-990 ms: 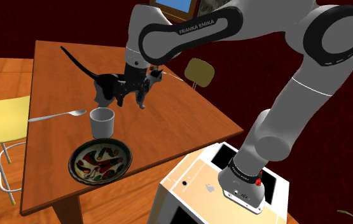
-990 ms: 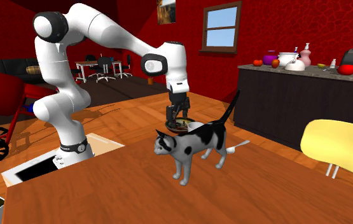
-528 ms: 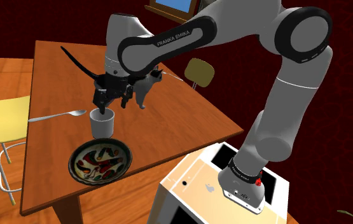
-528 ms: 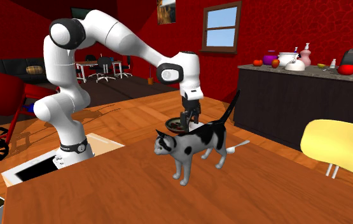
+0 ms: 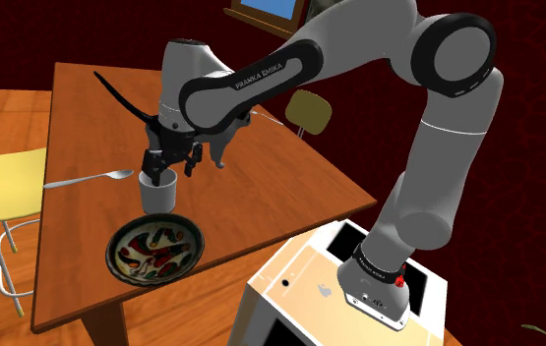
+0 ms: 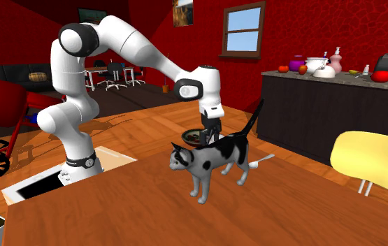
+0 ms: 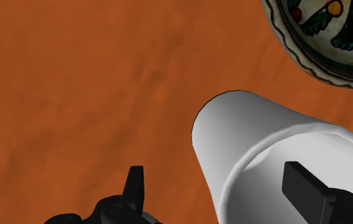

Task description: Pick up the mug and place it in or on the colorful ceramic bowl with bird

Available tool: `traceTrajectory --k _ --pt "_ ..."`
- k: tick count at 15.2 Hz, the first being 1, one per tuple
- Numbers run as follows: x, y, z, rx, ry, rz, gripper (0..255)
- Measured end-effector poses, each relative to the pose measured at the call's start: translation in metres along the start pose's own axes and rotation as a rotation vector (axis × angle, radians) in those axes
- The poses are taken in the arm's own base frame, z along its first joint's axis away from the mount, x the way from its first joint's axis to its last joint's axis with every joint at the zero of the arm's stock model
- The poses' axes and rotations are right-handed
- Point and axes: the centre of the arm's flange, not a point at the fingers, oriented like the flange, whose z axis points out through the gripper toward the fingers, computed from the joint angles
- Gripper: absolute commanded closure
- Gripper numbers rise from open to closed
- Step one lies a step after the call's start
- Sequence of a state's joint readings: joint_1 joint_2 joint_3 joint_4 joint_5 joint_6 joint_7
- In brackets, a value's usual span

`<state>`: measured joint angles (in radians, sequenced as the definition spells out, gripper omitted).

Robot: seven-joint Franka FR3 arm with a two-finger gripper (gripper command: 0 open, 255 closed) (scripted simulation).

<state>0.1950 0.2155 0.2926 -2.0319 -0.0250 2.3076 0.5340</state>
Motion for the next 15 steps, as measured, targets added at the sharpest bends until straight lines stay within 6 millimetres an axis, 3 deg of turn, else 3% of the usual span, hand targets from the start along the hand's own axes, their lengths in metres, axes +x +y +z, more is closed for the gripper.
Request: traceTrajectory --k 4,5,15 --pt "0.0000 0.0000 0.0009 0.000 0.000 0.000 0" --pt "0.0000 0.0000 0.0009 0.000 0.000 0.000 255" --pt "0.0000 0.0000 0.0009 0.000 0.000 0.000 255"
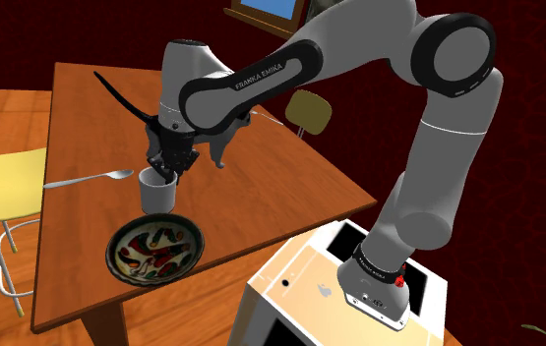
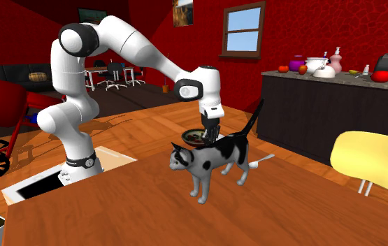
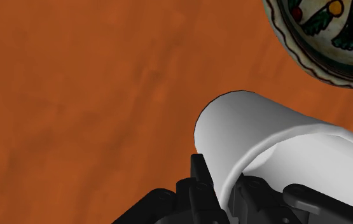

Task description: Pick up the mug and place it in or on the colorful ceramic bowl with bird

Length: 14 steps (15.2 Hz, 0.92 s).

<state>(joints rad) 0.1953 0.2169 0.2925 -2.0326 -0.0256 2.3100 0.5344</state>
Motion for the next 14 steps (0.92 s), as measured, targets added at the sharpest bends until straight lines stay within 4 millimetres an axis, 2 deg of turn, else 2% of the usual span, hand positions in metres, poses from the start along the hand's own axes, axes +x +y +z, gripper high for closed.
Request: traceTrajectory --k 4,14 --pt "0.002 -0.001 -0.014 0.000 0.000 0.000 255" --pt "0.003 -0.004 -0.067 0.000 0.000 0.000 255"
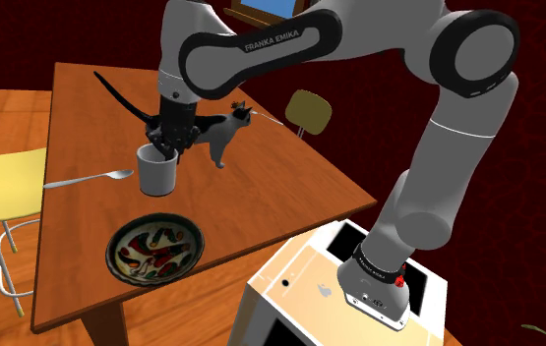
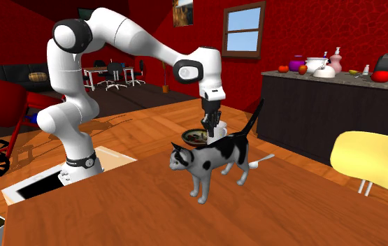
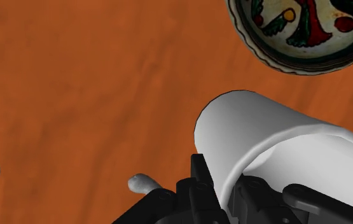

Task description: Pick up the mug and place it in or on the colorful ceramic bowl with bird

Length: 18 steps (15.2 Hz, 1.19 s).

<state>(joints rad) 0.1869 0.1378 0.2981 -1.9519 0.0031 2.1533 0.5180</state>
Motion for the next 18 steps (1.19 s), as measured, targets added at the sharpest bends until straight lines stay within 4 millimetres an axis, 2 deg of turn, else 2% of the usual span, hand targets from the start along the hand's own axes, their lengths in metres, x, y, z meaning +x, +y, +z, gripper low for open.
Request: traceTrajectory --k 10,13,18 --pt "0.002 -0.005 -0.050 0.000 0.000 0.000 255" --pt "-0.019 -0.020 -0.057 0.000 0.000 0.000 255" --pt "-0.076 -0.050 -0.069 0.000 0.000 -0.001 255"
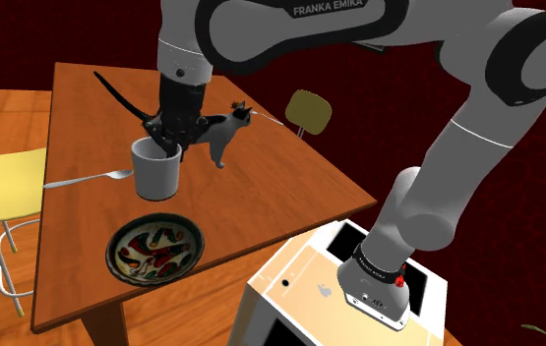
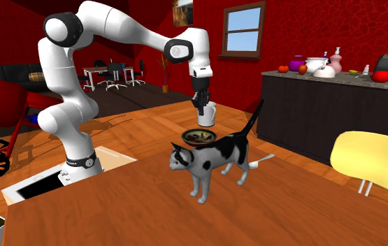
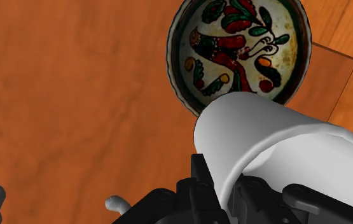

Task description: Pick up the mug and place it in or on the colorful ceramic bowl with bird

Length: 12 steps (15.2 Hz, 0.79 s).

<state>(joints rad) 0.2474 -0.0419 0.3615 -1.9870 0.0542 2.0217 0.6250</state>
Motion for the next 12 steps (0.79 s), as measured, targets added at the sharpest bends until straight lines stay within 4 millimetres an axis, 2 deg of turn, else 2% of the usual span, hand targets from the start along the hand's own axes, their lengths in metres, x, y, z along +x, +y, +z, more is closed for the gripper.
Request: traceTrajectory --k 3,5,12 --pt "-0.031 -0.027 -0.007 0.000 0.000 0.000 255" --pt "-0.043 -0.033 -0.003 0.000 0.000 0.000 255" --pt "-0.049 -0.032 0.032 -0.001 -0.001 0.001 255"
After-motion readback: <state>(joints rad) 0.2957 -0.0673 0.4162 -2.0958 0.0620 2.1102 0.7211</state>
